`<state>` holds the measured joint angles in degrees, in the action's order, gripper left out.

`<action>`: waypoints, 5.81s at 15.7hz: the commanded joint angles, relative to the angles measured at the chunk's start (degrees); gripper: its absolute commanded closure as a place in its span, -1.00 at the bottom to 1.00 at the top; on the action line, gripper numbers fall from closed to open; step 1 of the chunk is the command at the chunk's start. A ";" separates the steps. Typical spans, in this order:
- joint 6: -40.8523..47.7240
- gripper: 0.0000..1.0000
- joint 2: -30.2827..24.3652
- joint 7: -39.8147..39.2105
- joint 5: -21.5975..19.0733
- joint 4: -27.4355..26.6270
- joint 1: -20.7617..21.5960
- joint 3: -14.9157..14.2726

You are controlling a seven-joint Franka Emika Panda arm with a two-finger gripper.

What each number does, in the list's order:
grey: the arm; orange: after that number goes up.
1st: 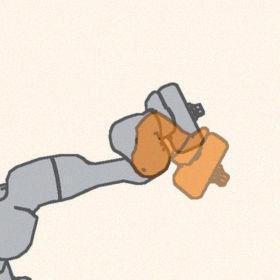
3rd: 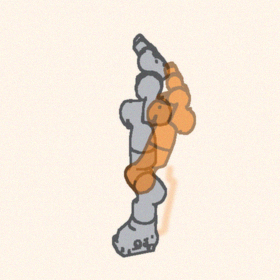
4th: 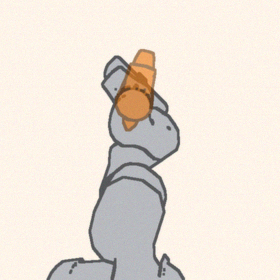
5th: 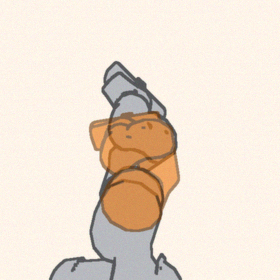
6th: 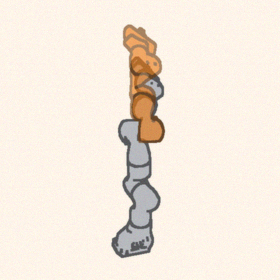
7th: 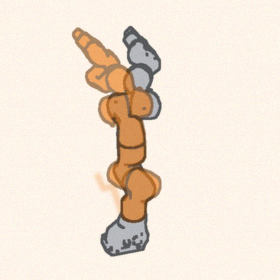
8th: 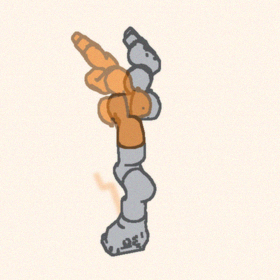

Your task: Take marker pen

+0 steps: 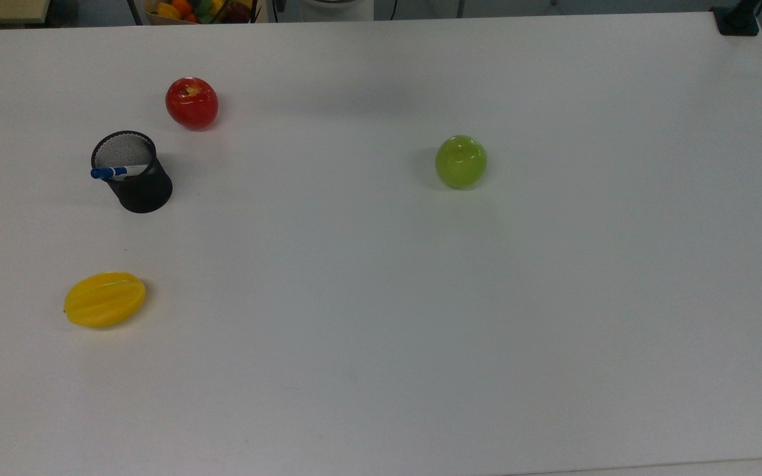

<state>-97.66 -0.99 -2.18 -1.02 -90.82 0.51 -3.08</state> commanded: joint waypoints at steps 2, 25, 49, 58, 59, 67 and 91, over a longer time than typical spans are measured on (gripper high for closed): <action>-5.25 -1.00 -0.86 -1.25 0.14 -2.95 -2.96 -0.53; -33.38 -0.48 16.98 3.41 6.72 -5.86 -11.23 -5.53; -39.45 1.00 18.14 6.58 10.07 -10.25 -12.20 -3.51; -32.70 1.00 5.66 6.05 9.45 -10.16 -9.40 -3.51; -31.47 1.00 4.69 6.40 9.28 -10.16 -8.43 -3.51; -20.21 1.00 4.50 6.75 3.31 -10.43 -1.74 3.94; -31.80 0.07 22.17 5.87 -1.18 -10.25 2.30 13.10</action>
<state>-127.04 20.94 3.89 -1.35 -101.01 2.26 9.98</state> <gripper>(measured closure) 0.793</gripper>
